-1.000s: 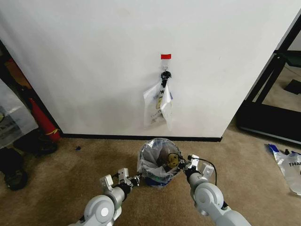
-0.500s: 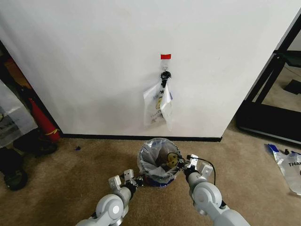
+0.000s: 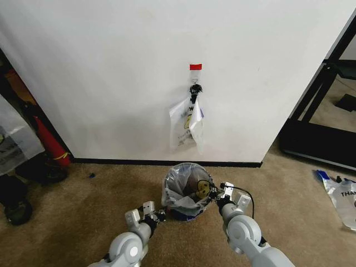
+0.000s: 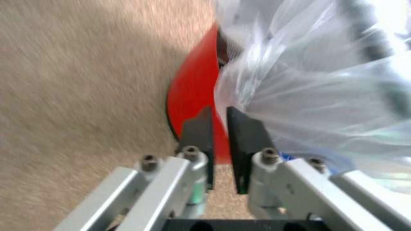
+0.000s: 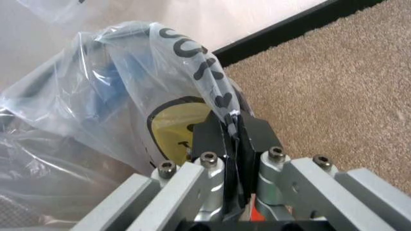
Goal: Pick up the garbage bag from the wall and place it over the trash bin.
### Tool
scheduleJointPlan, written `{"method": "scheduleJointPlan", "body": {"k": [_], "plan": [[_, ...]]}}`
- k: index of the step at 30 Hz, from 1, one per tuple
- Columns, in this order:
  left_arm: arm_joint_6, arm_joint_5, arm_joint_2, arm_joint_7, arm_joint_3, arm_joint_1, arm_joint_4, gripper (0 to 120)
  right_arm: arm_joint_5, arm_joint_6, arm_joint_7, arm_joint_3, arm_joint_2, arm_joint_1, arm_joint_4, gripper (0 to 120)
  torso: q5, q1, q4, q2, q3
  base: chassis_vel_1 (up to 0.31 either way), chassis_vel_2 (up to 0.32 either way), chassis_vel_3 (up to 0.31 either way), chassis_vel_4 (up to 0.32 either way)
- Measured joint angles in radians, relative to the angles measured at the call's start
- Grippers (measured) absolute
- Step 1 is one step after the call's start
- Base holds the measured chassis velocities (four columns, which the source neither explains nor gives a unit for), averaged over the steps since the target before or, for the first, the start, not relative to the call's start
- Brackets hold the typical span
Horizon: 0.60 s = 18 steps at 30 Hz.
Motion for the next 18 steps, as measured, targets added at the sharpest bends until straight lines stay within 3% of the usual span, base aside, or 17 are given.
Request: {"method": "scheduleJointPlan", "body": {"k": [10,12,16,18], "plan": [[-0.014,0.109,0.120,-0.011,-0.118,0.163,-0.202,51,0.010,-0.001,0.006,0.023,0.022,-0.014,0.002,1,0.0000,0.000,0.0000,0.000,0.000,0.000,0.000,0.000,0.000],[-0.017,0.119,0.126,-0.012,-0.123,0.179,-0.217,54,0.012,-0.002,0.007,0.025,0.024,-0.014,0.002,1,0.0000,0.000,0.0000,0.000,0.000,0.000,0.000,0.000,0.000],[-0.034,0.145,0.127,-0.010,-0.120,0.265,-0.275,74,0.018,-0.003,0.018,0.034,0.037,-0.016,0.001,1,0.0001,0.000,0.0000,0.000,0.000,0.000,0.000,0.000,0.000],[-0.035,0.145,0.122,-0.006,-0.113,0.279,-0.281,76,0.019,-0.003,0.020,0.034,0.039,-0.016,0.001,1,0.0001,0.000,0.0000,0.000,0.000,0.000,0.000,0.000,0.000]]}}
